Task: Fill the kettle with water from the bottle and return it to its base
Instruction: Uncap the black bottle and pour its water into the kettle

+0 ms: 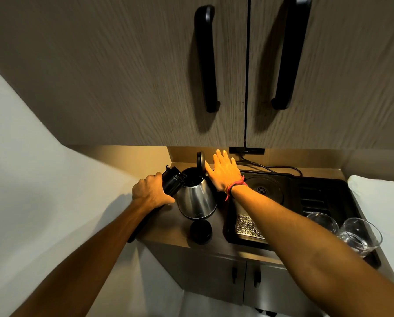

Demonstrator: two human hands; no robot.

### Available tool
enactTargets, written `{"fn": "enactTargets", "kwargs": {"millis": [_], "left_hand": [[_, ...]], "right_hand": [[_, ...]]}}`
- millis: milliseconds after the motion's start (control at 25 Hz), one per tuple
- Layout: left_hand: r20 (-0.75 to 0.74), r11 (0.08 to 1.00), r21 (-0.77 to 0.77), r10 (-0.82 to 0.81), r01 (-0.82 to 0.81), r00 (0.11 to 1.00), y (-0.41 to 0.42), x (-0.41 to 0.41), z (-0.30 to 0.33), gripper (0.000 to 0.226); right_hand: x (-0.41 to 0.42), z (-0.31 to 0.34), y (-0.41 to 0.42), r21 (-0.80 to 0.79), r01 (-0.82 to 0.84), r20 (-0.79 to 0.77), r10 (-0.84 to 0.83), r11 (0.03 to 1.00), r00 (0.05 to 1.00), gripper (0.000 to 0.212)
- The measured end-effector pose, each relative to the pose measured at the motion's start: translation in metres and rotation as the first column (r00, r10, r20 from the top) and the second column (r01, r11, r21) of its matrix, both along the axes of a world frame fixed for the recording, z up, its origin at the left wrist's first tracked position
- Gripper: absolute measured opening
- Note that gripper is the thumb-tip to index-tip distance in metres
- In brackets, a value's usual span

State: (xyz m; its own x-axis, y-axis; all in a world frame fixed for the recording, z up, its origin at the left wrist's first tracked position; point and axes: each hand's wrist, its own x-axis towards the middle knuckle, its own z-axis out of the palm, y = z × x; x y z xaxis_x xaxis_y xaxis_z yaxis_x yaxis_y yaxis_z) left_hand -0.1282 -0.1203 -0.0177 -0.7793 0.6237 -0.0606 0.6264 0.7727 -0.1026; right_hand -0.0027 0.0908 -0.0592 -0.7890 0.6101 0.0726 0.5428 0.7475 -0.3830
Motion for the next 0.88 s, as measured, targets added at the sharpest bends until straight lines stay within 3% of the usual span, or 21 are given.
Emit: {"fn": "enactTargets", "kwargs": {"millis": [520,760,880], "left_hand": [[-0.028,1.000,0.011,-0.014,0.014,1.000,-0.001,0.002,0.004,0.081],[-0.046,0.987,0.156,-0.024,0.031,0.999,0.001,0.006,-0.003,0.084],[0.068,0.933,0.357,0.025,-0.048,0.997,-0.002,0.006,-0.011,0.083]], "right_hand": [[0.000,0.000,-0.003,0.001,0.021,0.019,-0.021,1.000,1.000,0.082],[-0.001,-0.001,-0.005,-0.016,0.026,0.008,-0.026,1.000,1.000,0.078],[-0.002,-0.002,-0.006,-0.003,0.000,0.069,0.000,1.000,0.998,0.070]]}}
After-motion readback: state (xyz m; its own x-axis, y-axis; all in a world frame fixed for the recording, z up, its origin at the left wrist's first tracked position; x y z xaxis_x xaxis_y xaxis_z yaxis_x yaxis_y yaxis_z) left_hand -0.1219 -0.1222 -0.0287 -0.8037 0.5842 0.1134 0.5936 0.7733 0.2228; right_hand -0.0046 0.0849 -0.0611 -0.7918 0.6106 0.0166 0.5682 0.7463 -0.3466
